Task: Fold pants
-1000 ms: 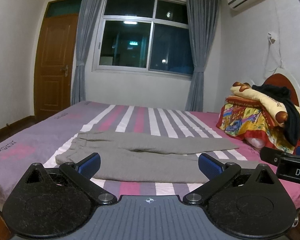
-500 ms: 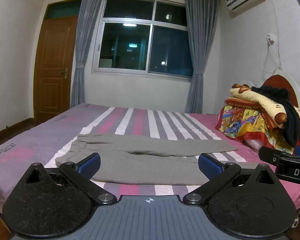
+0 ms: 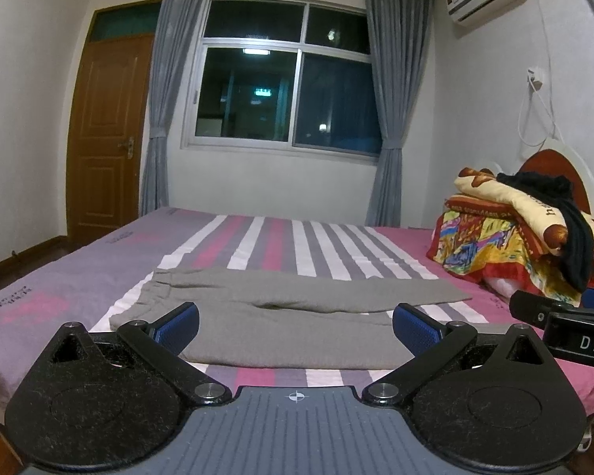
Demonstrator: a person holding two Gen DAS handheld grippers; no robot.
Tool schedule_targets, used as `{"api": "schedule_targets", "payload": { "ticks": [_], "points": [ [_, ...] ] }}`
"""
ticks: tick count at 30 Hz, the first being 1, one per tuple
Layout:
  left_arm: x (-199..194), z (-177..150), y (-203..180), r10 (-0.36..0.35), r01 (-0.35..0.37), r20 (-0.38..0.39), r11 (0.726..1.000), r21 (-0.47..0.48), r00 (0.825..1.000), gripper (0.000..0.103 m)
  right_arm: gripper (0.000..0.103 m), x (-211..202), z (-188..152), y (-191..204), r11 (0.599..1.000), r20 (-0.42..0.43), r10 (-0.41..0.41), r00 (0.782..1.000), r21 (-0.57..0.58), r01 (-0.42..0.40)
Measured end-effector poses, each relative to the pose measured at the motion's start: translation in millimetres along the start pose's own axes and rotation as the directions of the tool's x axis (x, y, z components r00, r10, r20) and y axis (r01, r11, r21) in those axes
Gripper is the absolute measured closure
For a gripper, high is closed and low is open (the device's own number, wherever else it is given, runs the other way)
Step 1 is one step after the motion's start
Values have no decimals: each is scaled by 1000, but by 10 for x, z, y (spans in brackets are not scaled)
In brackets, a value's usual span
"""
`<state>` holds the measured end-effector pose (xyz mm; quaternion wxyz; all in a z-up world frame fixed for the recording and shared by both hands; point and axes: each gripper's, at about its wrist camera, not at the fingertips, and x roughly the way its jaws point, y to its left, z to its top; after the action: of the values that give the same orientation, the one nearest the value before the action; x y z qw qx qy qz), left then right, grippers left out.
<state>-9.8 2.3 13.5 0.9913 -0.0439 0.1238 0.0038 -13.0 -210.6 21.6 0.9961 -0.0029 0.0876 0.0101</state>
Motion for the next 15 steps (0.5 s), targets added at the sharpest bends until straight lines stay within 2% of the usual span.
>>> {"api": "schedule_targets", "payload": {
  "ticks": [15],
  "points": [
    [1, 5, -1, -3, 3, 2, 1000, 1, 1000, 0, 0, -8, 2, -15, 1000, 1, 1, 1000, 3, -1]
  ]
}}
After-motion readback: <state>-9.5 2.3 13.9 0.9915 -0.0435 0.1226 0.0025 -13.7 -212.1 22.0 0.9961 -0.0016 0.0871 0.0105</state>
